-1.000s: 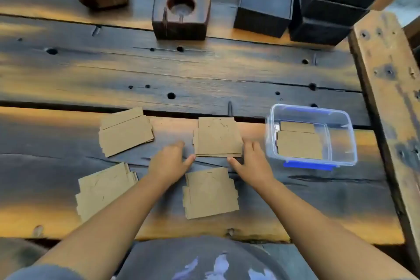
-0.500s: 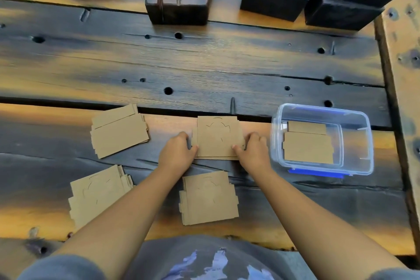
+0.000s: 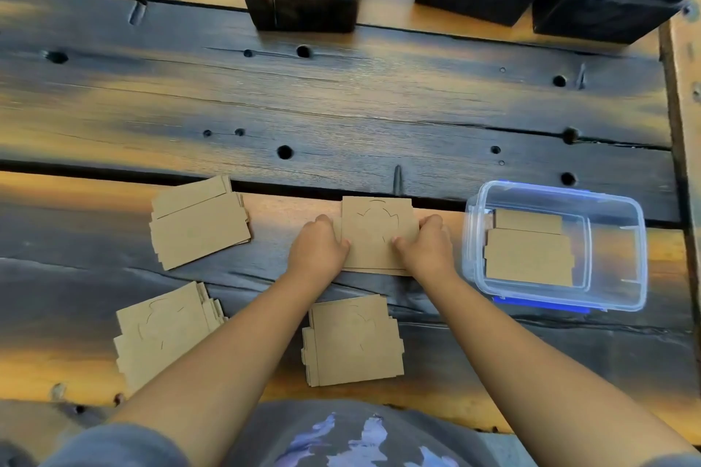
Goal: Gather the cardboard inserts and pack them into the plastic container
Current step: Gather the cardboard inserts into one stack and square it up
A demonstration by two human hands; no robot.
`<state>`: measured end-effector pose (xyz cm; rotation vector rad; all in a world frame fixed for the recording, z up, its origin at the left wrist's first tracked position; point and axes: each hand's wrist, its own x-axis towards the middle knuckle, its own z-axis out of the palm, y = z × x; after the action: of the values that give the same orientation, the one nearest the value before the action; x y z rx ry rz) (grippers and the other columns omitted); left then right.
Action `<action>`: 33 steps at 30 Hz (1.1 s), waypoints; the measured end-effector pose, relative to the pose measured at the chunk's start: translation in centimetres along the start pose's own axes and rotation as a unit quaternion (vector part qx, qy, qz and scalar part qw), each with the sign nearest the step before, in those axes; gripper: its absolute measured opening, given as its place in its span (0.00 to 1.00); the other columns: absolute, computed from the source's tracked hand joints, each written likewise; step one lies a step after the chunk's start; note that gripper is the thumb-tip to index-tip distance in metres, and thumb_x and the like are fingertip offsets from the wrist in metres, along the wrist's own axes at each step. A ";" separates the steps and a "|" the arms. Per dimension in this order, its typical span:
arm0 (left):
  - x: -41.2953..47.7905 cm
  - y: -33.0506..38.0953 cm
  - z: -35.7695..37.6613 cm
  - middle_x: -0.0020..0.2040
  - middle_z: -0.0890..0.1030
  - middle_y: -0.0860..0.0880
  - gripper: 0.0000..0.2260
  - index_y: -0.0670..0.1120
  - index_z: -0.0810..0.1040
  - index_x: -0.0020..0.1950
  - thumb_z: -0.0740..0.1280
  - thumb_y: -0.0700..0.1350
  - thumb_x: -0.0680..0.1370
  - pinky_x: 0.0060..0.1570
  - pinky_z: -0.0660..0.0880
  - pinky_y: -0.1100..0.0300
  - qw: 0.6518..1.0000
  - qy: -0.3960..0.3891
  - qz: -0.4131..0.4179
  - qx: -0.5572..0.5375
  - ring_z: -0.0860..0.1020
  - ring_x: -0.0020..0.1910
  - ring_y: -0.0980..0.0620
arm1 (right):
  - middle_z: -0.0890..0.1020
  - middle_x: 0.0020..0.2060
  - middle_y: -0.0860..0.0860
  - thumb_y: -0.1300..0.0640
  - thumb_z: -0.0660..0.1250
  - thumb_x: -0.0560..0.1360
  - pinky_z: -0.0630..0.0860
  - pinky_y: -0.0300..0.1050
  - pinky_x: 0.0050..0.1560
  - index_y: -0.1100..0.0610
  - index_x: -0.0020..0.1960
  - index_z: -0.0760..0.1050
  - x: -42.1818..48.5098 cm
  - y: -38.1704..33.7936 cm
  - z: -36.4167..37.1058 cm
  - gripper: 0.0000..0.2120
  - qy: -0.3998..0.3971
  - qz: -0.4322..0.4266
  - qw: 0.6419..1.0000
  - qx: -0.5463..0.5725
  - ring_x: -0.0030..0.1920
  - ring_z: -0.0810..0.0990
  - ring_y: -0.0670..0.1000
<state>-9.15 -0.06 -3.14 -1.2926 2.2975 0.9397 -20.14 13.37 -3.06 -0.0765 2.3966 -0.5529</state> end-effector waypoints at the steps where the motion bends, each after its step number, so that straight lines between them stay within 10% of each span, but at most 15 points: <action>1: 0.2 0.0 -0.1 0.53 0.80 0.41 0.16 0.41 0.74 0.56 0.69 0.51 0.75 0.41 0.70 0.56 1.000 -0.004 -0.007 -0.010 0.78 0.50 0.41 | 0.73 0.60 0.58 0.51 0.73 0.71 0.72 0.56 0.62 0.60 0.60 0.68 0.2 0.0 0.0 0.24 0.000 0.001 1.000 0.002 0.60 0.74 0.61; 33: -10.2 -7.0 0.6 0.40 0.75 0.47 0.14 0.45 0.67 0.43 0.72 0.46 0.74 0.37 0.65 0.56 0.993 0.030 -0.018 -0.113 0.73 0.39 0.47 | 0.71 0.58 0.53 0.63 0.64 0.72 0.74 0.50 0.60 0.53 0.66 0.70 -9.5 3.7 1.1 0.22 -0.036 -0.139 0.989 -0.016 0.59 0.74 0.56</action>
<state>2.20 4.19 -0.37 -1.4664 2.2547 1.1925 -11.74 18.15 0.39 -0.4435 2.3385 -0.6271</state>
